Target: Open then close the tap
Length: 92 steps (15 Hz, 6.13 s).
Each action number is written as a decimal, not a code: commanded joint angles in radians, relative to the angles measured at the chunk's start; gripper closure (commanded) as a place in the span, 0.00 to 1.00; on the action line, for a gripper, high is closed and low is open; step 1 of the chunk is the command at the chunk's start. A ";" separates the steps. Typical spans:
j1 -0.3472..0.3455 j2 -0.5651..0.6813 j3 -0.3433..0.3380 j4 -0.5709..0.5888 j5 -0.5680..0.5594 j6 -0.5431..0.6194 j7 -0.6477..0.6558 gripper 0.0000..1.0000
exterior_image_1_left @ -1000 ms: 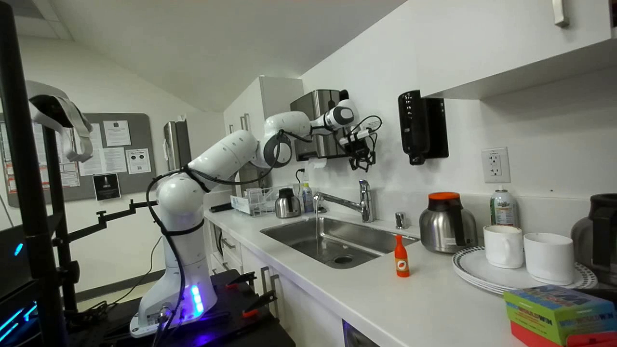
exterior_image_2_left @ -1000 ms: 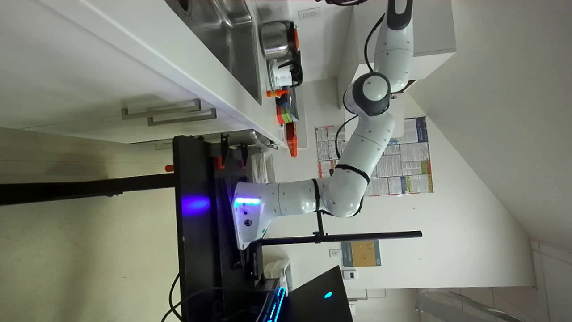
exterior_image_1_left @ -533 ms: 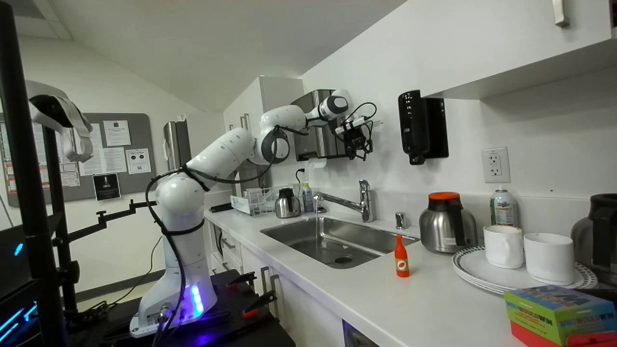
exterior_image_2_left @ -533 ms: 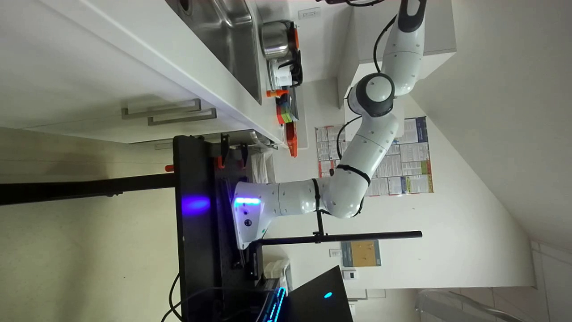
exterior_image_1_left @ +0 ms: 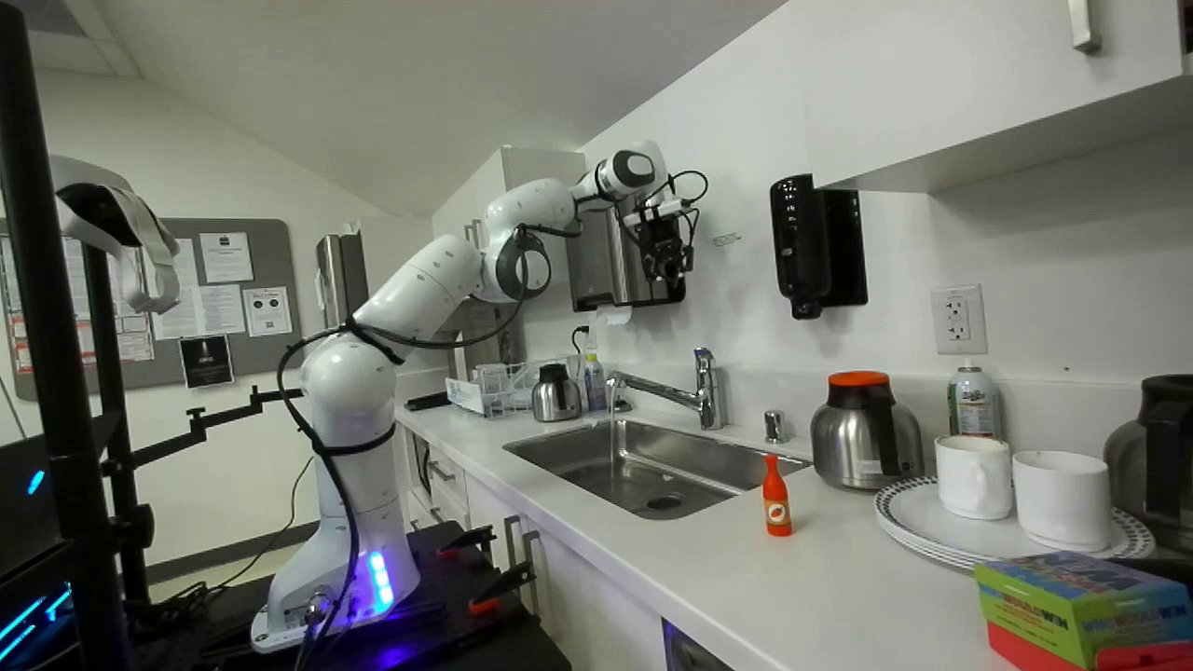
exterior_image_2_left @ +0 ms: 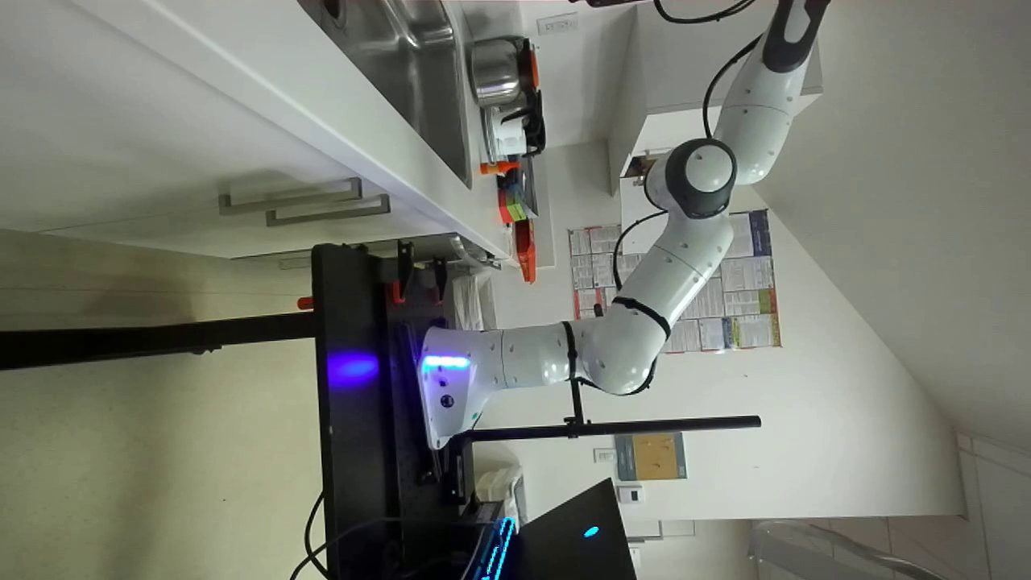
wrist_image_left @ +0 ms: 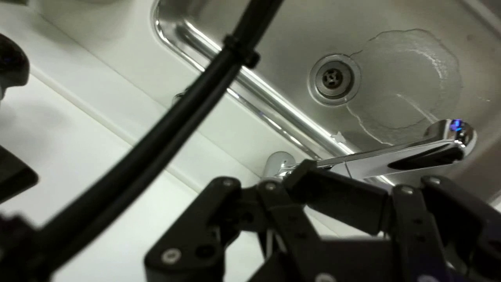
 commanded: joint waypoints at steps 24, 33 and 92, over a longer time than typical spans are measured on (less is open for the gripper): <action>0.040 -0.047 -0.061 0.001 0.024 -0.112 -0.033 0.00; 0.012 0.054 -0.055 0.011 0.057 0.247 -0.012 0.00; -0.056 0.105 -0.035 -0.023 0.168 0.091 -0.226 1.00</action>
